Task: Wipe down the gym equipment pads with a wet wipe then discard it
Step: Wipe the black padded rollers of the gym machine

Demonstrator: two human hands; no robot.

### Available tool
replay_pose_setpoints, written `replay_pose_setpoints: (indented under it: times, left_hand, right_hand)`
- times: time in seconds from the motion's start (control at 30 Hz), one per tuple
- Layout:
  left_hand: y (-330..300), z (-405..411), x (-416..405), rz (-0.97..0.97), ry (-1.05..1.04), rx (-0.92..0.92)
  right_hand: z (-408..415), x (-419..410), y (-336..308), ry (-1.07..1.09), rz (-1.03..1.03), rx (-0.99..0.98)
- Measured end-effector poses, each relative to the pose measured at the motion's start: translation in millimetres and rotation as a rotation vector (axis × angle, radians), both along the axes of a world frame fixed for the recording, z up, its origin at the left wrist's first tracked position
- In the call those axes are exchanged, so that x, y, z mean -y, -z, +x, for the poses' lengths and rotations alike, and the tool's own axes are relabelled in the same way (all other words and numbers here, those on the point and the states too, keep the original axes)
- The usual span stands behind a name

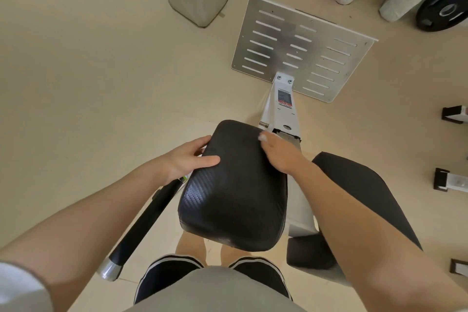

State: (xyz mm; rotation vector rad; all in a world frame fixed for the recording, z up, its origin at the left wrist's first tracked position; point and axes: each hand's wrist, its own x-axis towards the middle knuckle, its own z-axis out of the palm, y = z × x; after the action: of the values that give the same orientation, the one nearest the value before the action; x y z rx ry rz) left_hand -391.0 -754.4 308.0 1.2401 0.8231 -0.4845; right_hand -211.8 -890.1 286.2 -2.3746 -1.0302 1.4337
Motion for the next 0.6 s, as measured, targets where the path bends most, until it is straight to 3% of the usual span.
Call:
replay_pose_setpoints:
  times: [0.07,0.13,0.23,0.4,0.5,0.6]
  left_hand:
    - [-0.4,0.1,-0.1,-0.017,-0.020,0.000]
    - [-0.3,0.4,0.7,-0.029,-0.028,0.002]
    - [2.0,-2.6,2.6,-0.050,-0.029,0.000]
    - [7.1,-7.0,4.7,-0.041,-0.027,-0.012]
    - [7.5,-8.0,3.3,0.010,-0.034,-0.039]
    - [2.9,-6.2,1.8,0.127,0.038,-0.083]
  right_hand:
    - [11.6,22.7,-0.6,0.088,-0.064,0.019]
    - [8.5,15.7,-5.2,0.028,-0.069,0.028]
    - [-14.4,-24.2,-10.4,-0.143,0.053,-0.039]
    - [-42.2,-54.2,-4.0,-0.253,0.194,-0.171]
    - [-22.0,-28.6,-0.9,-0.197,0.244,-0.104]
    - [10.2,12.4,6.7,-0.040,0.061,0.001]
